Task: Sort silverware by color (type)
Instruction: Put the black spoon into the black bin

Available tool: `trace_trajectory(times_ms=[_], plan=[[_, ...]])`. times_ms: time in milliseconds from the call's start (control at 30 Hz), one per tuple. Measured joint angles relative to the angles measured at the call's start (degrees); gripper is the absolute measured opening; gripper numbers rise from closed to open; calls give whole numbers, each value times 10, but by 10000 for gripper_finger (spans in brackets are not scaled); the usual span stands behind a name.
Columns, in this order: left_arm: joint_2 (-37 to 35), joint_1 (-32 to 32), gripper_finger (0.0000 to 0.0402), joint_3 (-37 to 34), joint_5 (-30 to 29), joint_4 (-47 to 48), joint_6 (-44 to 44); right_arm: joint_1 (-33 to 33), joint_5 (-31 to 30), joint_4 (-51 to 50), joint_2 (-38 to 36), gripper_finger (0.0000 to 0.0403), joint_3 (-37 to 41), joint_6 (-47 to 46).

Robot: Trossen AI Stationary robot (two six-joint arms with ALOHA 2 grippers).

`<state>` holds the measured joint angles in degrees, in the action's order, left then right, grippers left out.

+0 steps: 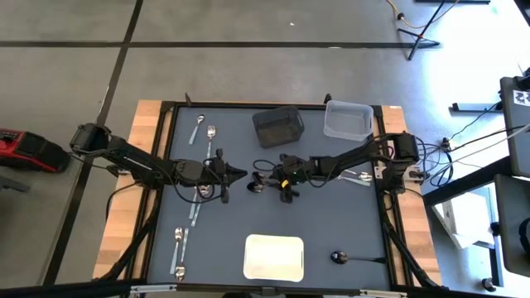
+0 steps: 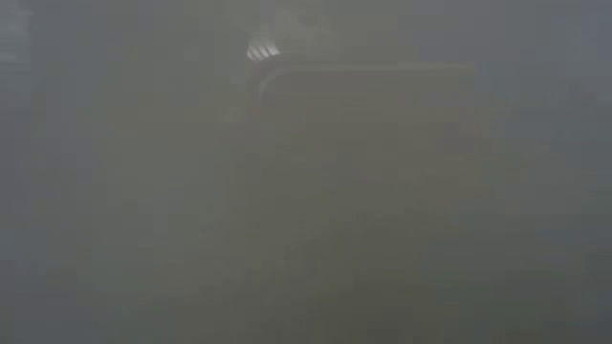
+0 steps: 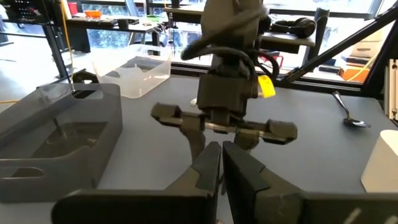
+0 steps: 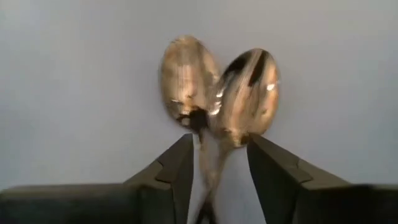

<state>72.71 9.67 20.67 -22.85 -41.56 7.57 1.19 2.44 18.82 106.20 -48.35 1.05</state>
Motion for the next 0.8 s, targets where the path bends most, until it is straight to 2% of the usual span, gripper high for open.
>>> trace_trajectory(times_ms=[267,467,800], plan=[[0,0,15,0,-2,0,-1,0,-12,14,26,136,-1,7],[0,0,15,0,-2,-1,-2,0,-76,19,30,127,-1,19],[0,0,15,0,-2,-1,-1,34,-78,9,26,127,-1,8]])
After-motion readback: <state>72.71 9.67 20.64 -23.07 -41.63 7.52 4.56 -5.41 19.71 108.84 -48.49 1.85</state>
